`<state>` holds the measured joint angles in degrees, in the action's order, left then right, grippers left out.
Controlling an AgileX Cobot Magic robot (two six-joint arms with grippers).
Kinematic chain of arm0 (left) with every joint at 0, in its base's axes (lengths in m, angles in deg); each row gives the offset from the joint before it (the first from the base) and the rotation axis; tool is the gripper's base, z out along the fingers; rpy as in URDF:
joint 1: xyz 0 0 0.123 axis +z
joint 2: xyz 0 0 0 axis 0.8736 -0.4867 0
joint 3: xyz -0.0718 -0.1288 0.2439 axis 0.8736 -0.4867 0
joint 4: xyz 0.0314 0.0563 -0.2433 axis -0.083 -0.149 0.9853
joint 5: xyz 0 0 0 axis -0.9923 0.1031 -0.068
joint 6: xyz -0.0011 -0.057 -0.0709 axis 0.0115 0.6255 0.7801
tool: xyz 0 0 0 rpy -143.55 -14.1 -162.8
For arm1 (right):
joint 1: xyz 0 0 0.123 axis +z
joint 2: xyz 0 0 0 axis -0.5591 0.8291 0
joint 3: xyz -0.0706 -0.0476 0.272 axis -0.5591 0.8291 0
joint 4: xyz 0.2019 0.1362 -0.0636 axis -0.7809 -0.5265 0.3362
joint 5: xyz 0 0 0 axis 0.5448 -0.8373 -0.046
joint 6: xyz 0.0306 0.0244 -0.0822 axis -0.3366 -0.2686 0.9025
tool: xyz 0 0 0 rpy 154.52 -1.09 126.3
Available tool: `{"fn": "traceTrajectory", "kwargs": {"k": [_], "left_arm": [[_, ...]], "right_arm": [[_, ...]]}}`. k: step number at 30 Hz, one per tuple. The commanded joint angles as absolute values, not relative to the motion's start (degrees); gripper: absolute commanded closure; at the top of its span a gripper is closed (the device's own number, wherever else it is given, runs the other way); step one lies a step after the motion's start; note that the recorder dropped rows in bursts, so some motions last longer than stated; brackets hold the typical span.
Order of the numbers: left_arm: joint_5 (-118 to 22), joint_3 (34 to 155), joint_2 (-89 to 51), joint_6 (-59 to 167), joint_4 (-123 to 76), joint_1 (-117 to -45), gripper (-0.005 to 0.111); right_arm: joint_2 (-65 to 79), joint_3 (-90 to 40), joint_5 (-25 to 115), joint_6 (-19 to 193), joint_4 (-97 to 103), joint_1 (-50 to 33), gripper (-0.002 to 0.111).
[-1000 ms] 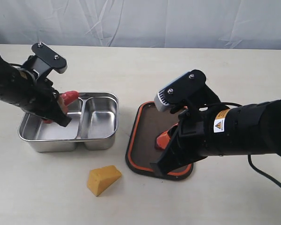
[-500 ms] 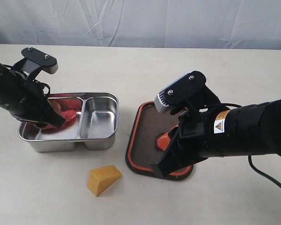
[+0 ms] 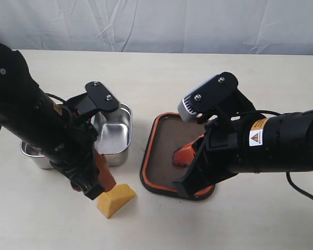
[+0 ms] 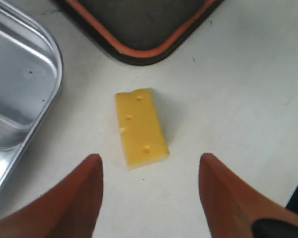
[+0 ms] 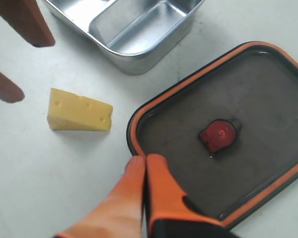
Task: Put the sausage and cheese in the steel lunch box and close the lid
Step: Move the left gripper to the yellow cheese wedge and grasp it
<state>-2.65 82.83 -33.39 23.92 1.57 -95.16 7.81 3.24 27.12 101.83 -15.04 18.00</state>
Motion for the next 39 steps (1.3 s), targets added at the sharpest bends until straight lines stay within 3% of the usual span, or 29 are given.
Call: {"fn": "traceTrajectory", "kwargs": {"k": [1,10,34,36,39], "left_arm": [[-2.2,83.1,-32.9,25.9,0.4,-97.7,0.052],[-2.3,83.1,-34.8,38.4,-6.9,-99.8,0.052],[-12.4,83.1,-48.6,37.9,-3.9,-99.8,0.052],[-12.5,83.1,-48.6,37.9,-3.7,-99.8,0.056],[-11.2,83.1,-48.6,37.9,-3.5,-99.8,0.078]], "right_arm": [[6.2,3.5,27.0,101.7,-14.3,18.0,0.108],[5.6,3.5,27.0,101.4,-14.3,18.0,0.108],[5.6,3.5,27.1,101.4,-14.3,18.0,0.108],[5.6,3.5,27.1,101.4,-14.3,18.0,0.108],[5.6,3.5,27.1,101.4,-14.3,18.0,0.108]]}}
